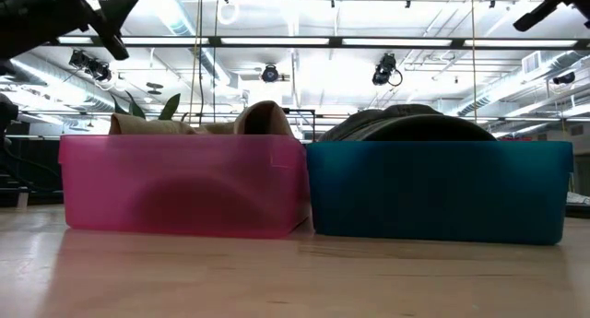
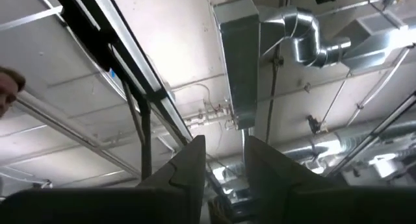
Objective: Pick & Place hat
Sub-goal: Return to Home Position
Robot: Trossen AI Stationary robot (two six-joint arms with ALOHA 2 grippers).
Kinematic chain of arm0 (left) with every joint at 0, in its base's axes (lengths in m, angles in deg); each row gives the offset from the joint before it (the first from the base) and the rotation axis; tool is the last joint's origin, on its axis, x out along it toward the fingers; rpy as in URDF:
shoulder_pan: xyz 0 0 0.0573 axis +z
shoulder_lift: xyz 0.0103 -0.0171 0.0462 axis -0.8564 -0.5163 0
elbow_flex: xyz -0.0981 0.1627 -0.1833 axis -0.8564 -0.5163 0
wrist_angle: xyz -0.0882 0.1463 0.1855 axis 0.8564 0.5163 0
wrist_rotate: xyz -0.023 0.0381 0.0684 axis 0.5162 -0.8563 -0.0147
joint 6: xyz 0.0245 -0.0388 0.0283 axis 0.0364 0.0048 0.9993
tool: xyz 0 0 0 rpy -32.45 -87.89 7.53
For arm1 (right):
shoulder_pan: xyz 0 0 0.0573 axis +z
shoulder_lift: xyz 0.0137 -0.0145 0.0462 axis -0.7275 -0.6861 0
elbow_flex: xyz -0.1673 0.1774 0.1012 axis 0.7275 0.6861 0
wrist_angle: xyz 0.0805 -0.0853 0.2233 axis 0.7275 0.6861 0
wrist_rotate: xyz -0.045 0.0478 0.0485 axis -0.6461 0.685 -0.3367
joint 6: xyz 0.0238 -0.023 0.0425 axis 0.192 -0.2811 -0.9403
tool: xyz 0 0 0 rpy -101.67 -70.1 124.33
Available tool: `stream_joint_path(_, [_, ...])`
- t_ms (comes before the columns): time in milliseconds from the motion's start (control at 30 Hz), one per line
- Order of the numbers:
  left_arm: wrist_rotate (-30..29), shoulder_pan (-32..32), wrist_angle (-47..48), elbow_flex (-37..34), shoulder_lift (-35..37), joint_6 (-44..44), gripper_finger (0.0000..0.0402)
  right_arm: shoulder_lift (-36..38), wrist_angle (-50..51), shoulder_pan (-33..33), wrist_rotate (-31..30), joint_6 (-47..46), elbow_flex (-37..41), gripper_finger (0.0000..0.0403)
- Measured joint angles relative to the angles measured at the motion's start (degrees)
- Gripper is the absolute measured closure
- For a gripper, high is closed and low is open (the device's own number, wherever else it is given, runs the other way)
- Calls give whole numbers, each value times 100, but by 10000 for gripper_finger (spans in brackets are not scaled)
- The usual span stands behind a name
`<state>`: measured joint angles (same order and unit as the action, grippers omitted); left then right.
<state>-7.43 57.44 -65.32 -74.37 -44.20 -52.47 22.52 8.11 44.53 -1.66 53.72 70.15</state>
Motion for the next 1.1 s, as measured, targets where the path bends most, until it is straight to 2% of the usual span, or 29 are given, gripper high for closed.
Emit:
stream_joint_path(200, [146, 0, 327, -2, -8, -512, 218, 0, 295, 1, 10, -616, 0, 292])
stream_joint_path(400, [212, 0, 411, -2, -10, -533, 218, 0, 584, 0, 9, -630, 0, 292])
stream_joint_path(500, [212, 0, 413, -2, -10, -640, 218, 2, 794, -1, -6, -97, -2, 292])
stream_joint_path(633, [131, 2, 453, -2, -10, -312, 218, 2, 1735, -1, 0, 707, -2, 292])
stream_joint_path(833, [278, 2, 1515, -2, -10, 704, 218, 2, 3719, -1, -92, 821, -2, 292])
stream_joint_path(967, [280, 2, 2358, -2, -10, 722, 218, 2, 4574, -1, -92, 923, -2, 292])
stream_joint_path(1100, [289, 2, 3011, -2, -12, 726, 218, 2, 4976, -1, -94, 1355, -2, 292])
